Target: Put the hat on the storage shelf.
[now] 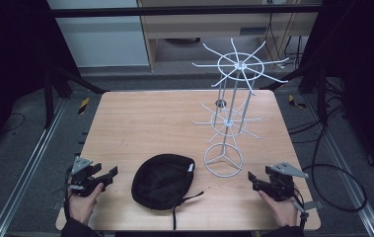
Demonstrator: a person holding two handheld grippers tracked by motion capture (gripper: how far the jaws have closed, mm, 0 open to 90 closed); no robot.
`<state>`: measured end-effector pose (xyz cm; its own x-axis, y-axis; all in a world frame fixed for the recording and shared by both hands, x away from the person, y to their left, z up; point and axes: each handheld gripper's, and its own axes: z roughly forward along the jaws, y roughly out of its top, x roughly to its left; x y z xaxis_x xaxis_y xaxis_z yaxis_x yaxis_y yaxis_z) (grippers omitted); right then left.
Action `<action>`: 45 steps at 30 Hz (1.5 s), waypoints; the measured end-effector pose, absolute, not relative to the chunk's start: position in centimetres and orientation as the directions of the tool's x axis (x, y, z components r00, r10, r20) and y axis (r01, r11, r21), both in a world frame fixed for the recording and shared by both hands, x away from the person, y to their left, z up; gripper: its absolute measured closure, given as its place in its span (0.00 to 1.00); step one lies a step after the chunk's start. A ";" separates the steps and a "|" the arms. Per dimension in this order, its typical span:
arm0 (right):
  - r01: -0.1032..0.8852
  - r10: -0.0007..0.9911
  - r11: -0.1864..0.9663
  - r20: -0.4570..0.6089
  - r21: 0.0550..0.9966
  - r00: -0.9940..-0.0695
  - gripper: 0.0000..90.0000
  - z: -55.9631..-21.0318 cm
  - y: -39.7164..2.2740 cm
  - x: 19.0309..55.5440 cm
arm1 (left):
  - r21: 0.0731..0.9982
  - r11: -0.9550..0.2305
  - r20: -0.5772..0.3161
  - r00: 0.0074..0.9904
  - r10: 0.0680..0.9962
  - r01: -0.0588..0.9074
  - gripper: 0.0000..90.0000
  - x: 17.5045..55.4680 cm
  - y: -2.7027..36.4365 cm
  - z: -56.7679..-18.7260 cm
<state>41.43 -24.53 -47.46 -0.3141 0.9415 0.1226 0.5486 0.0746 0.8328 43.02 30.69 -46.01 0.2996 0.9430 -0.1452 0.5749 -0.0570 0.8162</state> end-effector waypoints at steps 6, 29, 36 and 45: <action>0.528 0.915 0.101 0.130 0.843 -0.383 0.36 -46.4 -22.7 40.6 | 0.821 -0.085 -0.155 0.362 0.919 0.565 0.35 42.1 29.2 -45.5; 0.463 0.787 0.225 0.121 0.857 -0.606 0.47 -43.9 -10.4 41.8 | 0.805 -0.171 -0.128 0.448 0.885 0.568 0.55 40.3 25.6 -45.2; 0.484 0.778 0.255 0.119 0.837 -0.616 0.47 -43.9 -7.4 43.4 | 0.788 -0.188 -0.134 0.461 0.877 0.587 0.60 40.3 25.3 -45.5; 0.546 0.818 0.293 0.090 0.785 -0.568 0.41 -45.9 -6.2 45.3 | 0.729 -0.235 -0.126 0.464 0.877 0.643 0.67 40.4 24.7 -46.3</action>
